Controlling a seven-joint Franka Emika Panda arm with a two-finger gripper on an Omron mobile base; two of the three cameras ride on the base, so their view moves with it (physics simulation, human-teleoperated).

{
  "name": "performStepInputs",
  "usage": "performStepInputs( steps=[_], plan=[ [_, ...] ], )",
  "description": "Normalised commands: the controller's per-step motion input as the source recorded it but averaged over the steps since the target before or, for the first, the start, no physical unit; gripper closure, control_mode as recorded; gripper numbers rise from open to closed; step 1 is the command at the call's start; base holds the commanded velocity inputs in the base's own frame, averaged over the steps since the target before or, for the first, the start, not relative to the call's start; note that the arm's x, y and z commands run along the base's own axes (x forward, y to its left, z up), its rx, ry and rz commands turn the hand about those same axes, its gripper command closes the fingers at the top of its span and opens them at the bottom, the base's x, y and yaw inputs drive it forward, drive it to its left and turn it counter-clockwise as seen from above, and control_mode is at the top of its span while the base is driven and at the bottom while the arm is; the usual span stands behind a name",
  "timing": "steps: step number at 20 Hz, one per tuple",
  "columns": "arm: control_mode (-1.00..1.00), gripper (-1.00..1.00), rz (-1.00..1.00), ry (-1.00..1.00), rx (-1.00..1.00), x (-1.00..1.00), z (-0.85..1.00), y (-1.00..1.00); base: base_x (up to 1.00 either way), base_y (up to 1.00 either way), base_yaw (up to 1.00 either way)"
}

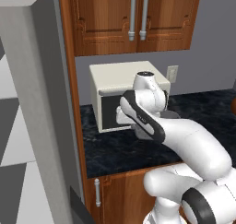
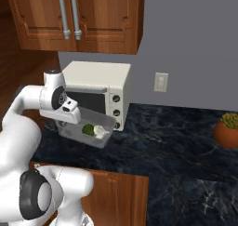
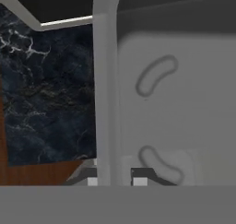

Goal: Take the garlic and lime out of the freezer and place them in the tupperware container on the counter. Then put the tupperware containing the vegetables back in the freezer.

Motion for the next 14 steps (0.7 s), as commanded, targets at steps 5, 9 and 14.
performStepInputs(
  steps=[5, 9, 14],
  plan=[
    [-1.0, 1.0, 0.14, -0.01, -0.07, -0.38, 0.56, -0.22, 0.0, 0.0, 0.0],
    [-1.0, 1.0, 0.16, -0.02, -0.09, -0.49, 0.55, -0.2, 0.0, 0.0, 0.0],
    [-1.0, 1.0, 0.21, -0.02, -0.1, -0.35, 0.62, -0.23, 0.0, 0.0, 0.0]
  ],
)
